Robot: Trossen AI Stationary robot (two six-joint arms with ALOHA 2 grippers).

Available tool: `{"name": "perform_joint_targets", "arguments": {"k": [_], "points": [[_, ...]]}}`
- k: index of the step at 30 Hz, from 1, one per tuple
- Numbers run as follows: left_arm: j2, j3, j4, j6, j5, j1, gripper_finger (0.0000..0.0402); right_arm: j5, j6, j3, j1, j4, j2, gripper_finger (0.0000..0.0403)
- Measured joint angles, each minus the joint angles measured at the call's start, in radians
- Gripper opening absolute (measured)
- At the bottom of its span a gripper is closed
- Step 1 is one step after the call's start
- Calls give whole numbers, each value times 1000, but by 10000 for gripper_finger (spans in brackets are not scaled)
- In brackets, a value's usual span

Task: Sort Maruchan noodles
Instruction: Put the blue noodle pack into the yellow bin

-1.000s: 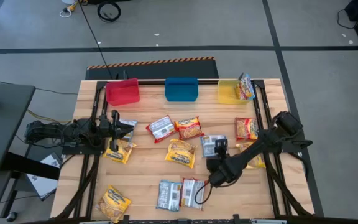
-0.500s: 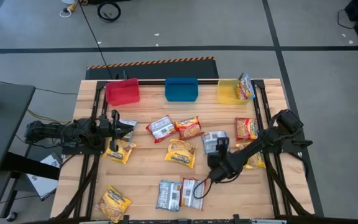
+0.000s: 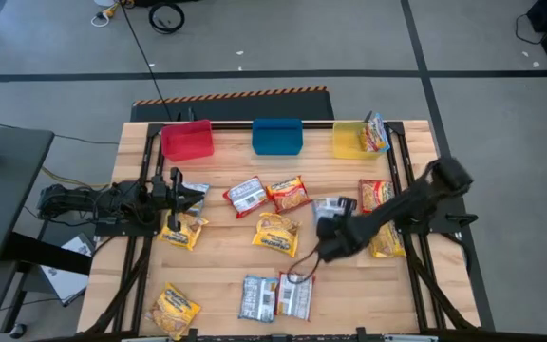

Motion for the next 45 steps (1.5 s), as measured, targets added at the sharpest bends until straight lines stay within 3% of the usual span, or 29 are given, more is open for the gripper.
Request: {"name": "perform_joint_targets", "arguments": {"k": [9,16,21,28,39,45], "points": [[0,0,0,0,0,0,52,-71,122,58,-357,-93,-371,7],[0,0,0,0,0,0,52,-99,29,57,-651,3,-519,7],[0,0,0,0,0,0,52,-200,-33,57,-818,71,-527,7],[0,0,0,0,0,0,52,-311,-82,57,-952,155,-479,7],[0,0,0,0,0,0,52,-329,-108,58,-1116,196,-410,7],[0,0,0,0,0,0,52,-420,-97,58,-1213,165,-384,7]]}}
